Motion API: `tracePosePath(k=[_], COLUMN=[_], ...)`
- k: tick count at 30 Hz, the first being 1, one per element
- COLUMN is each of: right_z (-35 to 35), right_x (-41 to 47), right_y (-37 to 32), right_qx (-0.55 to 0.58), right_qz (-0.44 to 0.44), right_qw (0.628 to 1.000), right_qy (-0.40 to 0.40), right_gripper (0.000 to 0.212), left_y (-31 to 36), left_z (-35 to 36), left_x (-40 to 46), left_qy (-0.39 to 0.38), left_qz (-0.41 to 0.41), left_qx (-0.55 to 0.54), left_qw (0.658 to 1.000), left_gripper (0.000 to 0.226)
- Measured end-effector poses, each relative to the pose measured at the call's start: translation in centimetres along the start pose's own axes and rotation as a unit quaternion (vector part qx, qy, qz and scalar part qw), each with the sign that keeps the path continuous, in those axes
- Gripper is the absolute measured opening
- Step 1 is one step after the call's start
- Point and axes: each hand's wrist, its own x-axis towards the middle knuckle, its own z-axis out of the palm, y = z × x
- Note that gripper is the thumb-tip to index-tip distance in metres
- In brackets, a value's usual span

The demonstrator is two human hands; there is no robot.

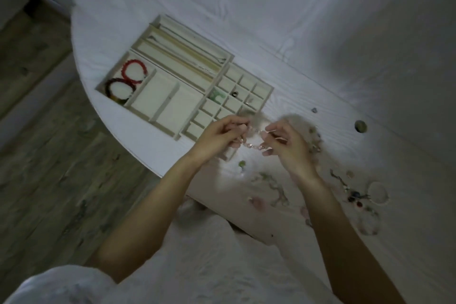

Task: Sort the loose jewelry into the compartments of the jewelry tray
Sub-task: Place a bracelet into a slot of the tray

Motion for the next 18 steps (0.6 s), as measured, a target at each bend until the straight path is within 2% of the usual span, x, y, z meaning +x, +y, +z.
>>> tracePosePath(k=[2, 4, 6, 9, 12, 15, 16, 18], right_z=[3.5, 7.8, 11.8, 16.8, 20.5, 22.3, 22.4, 21.8], right_x=[0.9, 2.0, 3.4, 5.8, 8.6, 10.6, 10.9, 10.9], right_y=[-0.9, -1.8, -2.7, -4.4, -5.8, -6.2, -6.2, -6.2], right_qx=[0.027, 0.034, 0.027, 0.012, -0.023, -0.091, -0.135, -0.223], right_qz=[0.011, 0.02, 0.015, -0.011, -0.041, -0.071, -0.088, -0.122], right_qw=[0.999, 0.996, 0.994, 0.995, 0.996, 0.992, 0.986, 0.967], right_qy=[-0.041, -0.078, -0.104, -0.095, -0.071, -0.044, -0.032, 0.011], right_gripper=[0.01, 0.008, 0.008, 0.01, 0.01, 0.008, 0.01, 0.018], left_y=[0.5, 0.6, 0.3, -0.5, -1.2, -0.4, -0.2, -0.4], left_z=[-3.7, -8.0, -11.8, -16.5, -19.2, -20.0, -20.2, -20.8], left_x=[-1.2, -2.1, -2.2, -1.6, -0.9, -0.5, -0.5, -0.7], left_qy=[0.004, 0.032, 0.105, 0.22, 0.267, 0.223, 0.194, 0.158], left_qz=[0.006, 0.029, 0.039, 0.039, 0.06, 0.08, 0.082, 0.089], left_qx=[-0.07, -0.09, -0.044, 0.064, 0.144, 0.238, 0.3, 0.431], left_qw=[0.998, 0.995, 0.993, 0.973, 0.951, 0.942, 0.93, 0.884], left_gripper=[0.028, 0.03, 0.026, 0.02, 0.019, 0.041, 0.049, 0.055])
